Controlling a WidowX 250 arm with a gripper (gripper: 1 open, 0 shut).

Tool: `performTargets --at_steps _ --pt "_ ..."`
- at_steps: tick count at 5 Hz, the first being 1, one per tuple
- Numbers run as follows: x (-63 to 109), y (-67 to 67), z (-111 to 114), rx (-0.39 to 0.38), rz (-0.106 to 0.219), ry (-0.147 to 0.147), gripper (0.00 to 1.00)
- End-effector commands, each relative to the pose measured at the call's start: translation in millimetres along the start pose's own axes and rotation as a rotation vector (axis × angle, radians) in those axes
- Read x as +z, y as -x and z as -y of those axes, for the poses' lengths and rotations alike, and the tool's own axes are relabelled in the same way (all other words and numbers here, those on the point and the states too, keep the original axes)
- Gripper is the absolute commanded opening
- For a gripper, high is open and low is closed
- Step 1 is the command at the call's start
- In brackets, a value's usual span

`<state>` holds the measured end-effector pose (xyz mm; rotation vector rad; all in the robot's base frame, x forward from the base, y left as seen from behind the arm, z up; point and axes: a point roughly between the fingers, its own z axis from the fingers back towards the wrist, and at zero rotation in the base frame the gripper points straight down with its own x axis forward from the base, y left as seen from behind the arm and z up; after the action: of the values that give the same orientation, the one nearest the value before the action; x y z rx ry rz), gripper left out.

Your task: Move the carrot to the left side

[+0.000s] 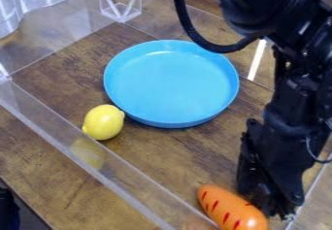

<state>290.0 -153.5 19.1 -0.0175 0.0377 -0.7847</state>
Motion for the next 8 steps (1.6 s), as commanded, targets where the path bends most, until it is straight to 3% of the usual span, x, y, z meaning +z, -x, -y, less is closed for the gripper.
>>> performTargets --at_steps 1,8 --pt "1.3 -1.7 0.0 -0.023 0.004 -0.006 0.0" --pt "1.4 -7.6 -5.8 -0.096 -0.021 -0.022 0.0"
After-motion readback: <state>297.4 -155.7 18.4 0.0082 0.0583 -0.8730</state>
